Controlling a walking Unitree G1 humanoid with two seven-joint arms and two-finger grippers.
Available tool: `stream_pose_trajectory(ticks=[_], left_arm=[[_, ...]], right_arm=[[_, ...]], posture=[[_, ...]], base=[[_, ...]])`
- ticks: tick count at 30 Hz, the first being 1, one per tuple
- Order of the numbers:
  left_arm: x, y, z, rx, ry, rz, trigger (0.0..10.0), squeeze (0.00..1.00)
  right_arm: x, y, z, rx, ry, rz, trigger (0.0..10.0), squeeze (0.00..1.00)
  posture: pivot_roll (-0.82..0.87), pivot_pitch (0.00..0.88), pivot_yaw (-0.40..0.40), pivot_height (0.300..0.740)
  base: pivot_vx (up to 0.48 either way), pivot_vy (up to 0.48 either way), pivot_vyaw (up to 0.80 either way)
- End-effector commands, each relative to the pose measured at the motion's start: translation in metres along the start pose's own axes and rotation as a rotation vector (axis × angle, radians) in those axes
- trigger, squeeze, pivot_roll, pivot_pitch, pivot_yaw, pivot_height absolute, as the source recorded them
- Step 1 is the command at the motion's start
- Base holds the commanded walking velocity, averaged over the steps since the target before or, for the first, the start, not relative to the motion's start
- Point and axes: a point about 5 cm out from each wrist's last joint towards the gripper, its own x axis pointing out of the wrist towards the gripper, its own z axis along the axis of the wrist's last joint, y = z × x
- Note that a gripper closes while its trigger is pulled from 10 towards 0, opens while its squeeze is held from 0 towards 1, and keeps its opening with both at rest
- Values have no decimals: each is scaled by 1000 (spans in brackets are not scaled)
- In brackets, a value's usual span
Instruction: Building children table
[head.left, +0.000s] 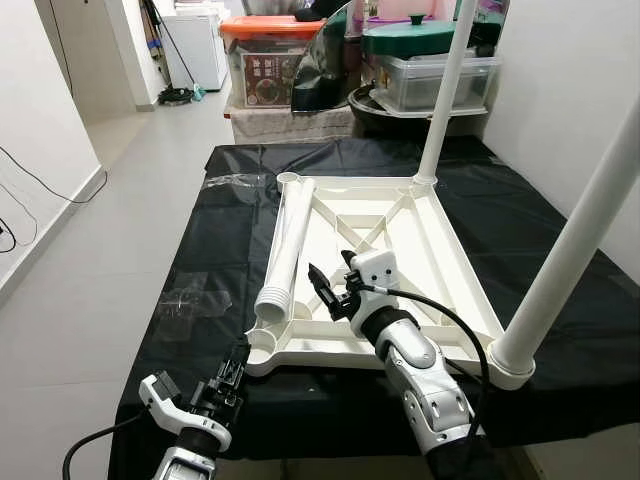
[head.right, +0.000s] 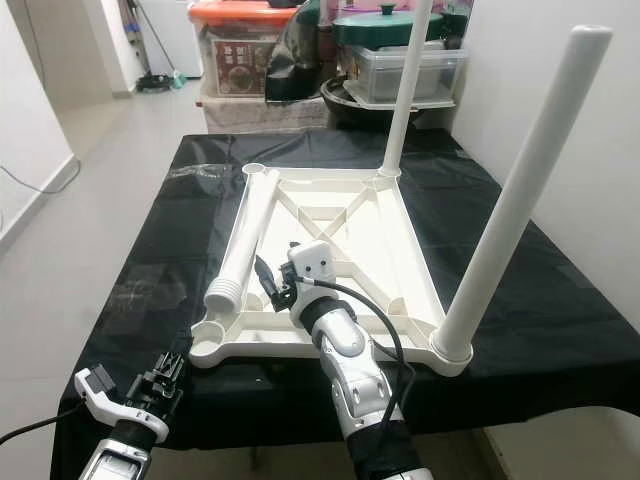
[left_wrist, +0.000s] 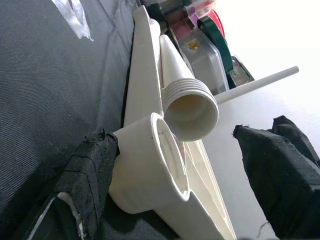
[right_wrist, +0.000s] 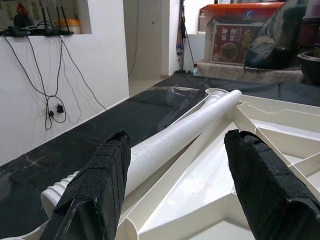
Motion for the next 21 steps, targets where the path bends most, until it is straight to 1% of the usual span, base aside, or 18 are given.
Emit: stream_pose_trajectory(ticks=[1, 21], left_arm=[[-7, -73, 57, 1305, -265, 320, 10000, 0], [-7, -73, 57, 1305, -265, 320, 10000, 0]], right_arm=[[0, 2, 1, -2, -9, 10, 10000, 0], [0, 2, 1, -2, -9, 10, 10000, 0]], posture=[[72, 2, -26, 740], [72, 2, -26, 740]], base=[[0, 0, 0], [0, 0, 0]])
